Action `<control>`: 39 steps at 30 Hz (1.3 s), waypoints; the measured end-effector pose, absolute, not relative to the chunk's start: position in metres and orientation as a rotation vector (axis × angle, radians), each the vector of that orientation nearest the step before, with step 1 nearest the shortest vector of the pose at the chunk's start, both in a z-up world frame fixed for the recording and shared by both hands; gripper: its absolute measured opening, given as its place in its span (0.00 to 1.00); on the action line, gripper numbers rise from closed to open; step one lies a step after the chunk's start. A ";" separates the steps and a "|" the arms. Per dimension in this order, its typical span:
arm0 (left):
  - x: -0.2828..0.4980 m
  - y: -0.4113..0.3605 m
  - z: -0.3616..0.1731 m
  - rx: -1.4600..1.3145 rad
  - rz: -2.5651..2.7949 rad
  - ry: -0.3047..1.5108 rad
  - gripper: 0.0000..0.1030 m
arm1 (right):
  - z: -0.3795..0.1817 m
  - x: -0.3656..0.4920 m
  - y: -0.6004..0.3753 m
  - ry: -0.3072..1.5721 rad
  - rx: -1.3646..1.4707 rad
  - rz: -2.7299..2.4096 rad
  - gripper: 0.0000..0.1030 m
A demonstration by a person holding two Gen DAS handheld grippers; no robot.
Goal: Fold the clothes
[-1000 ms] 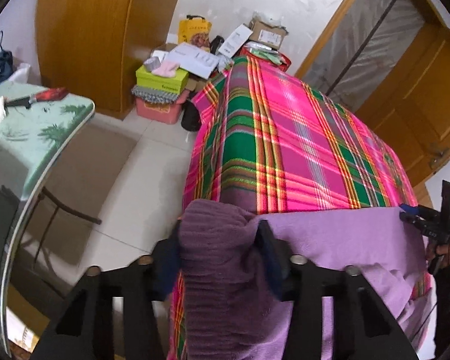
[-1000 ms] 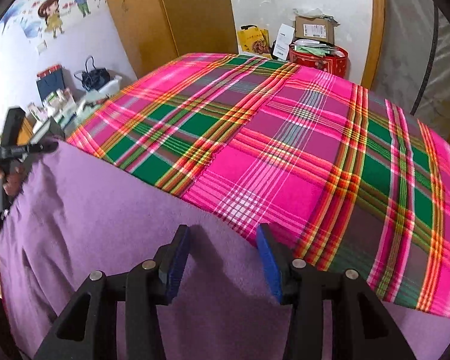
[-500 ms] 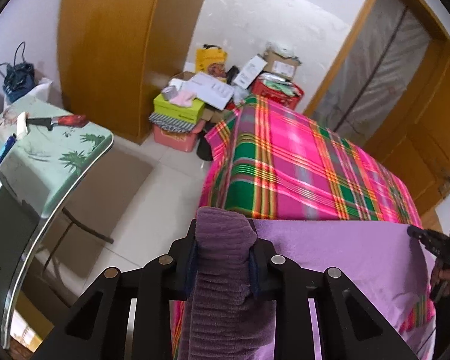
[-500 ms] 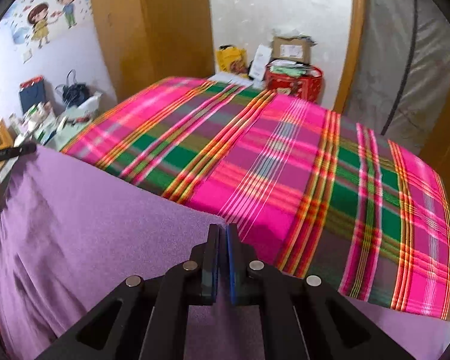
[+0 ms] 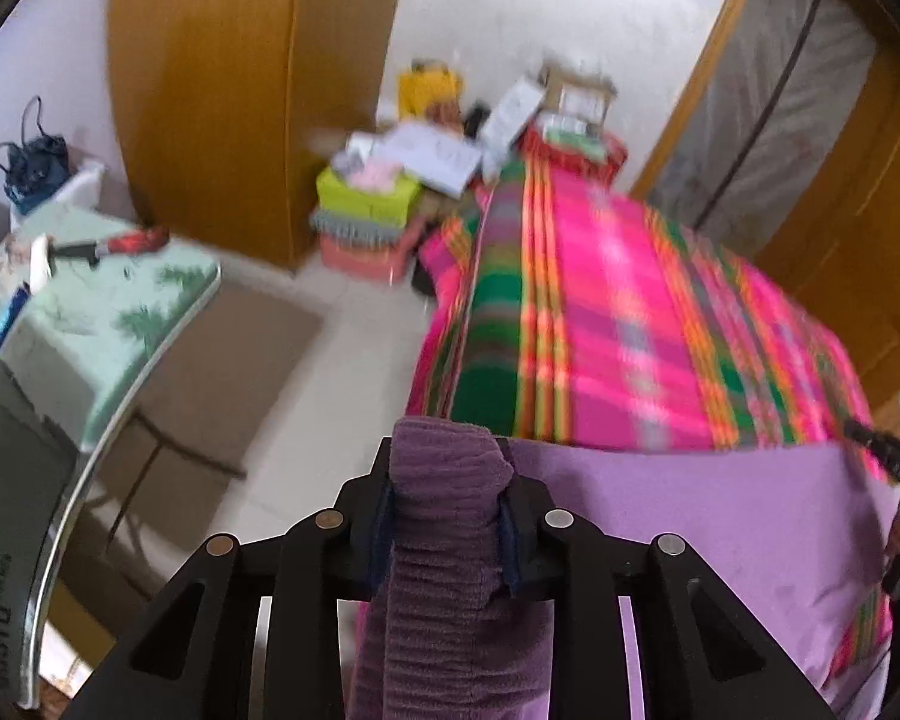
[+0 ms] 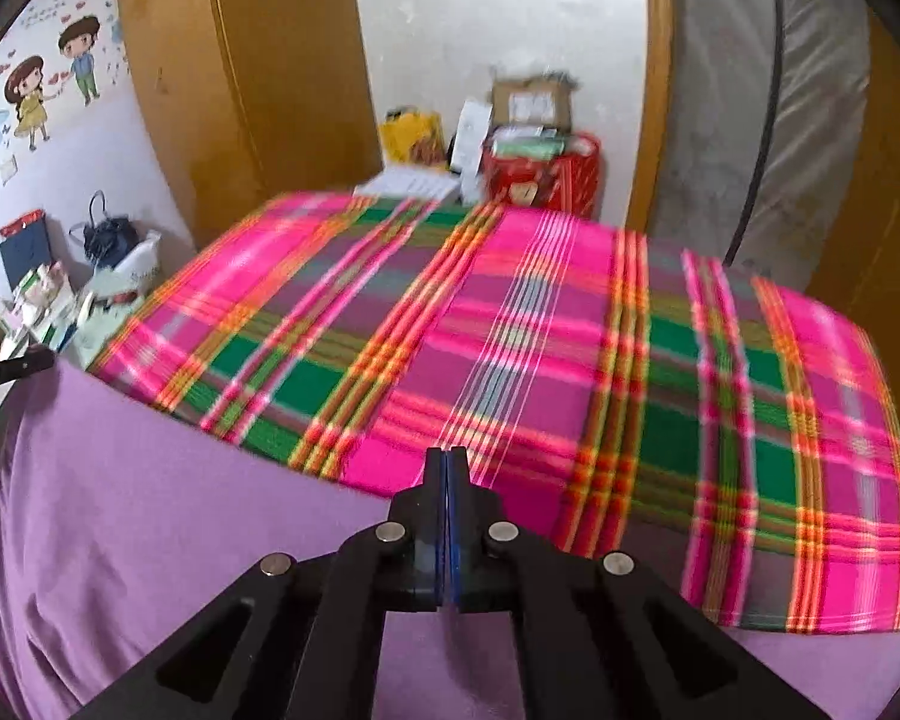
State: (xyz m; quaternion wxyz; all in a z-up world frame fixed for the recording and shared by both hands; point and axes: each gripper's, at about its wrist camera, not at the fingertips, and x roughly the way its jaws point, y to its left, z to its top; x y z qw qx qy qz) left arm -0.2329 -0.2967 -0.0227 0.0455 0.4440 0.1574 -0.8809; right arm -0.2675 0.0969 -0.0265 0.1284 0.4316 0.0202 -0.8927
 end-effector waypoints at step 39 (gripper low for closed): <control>0.014 -0.317 -0.059 1.314 -2.630 0.984 0.30 | -0.007 -0.089 0.109 -0.255 1.062 -2.440 0.31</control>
